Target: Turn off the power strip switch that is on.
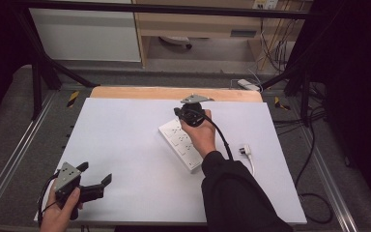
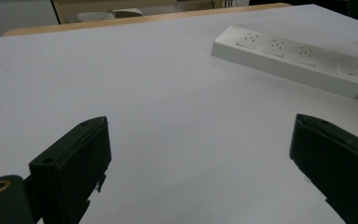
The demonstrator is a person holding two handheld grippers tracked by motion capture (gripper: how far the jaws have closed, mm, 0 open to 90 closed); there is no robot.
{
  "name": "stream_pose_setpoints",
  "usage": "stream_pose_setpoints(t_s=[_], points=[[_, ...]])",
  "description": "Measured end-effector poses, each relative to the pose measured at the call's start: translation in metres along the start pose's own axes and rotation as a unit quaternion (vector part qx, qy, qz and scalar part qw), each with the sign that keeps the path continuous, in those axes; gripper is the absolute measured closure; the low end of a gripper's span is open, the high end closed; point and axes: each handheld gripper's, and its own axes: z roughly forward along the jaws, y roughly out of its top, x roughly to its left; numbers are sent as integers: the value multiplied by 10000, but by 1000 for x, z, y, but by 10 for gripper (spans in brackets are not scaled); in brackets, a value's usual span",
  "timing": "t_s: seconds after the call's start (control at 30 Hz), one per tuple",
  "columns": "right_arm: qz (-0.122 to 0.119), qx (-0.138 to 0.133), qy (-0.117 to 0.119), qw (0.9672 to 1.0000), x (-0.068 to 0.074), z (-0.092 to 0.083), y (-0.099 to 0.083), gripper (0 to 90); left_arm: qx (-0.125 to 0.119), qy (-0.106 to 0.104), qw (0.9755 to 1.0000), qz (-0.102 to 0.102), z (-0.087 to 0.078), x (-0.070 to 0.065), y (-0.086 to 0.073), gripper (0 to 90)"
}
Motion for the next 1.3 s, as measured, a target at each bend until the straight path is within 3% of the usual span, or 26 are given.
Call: stream_pose_setpoints(t_s=[0.3,1.3], points=[[115,150,111,9998,9,13,-8,900,25,-31,10000,31,1,0,0,51],[-80,872,270,9958,32,39,-35,900,35,-71,9999,70,2,-1,0,52]])
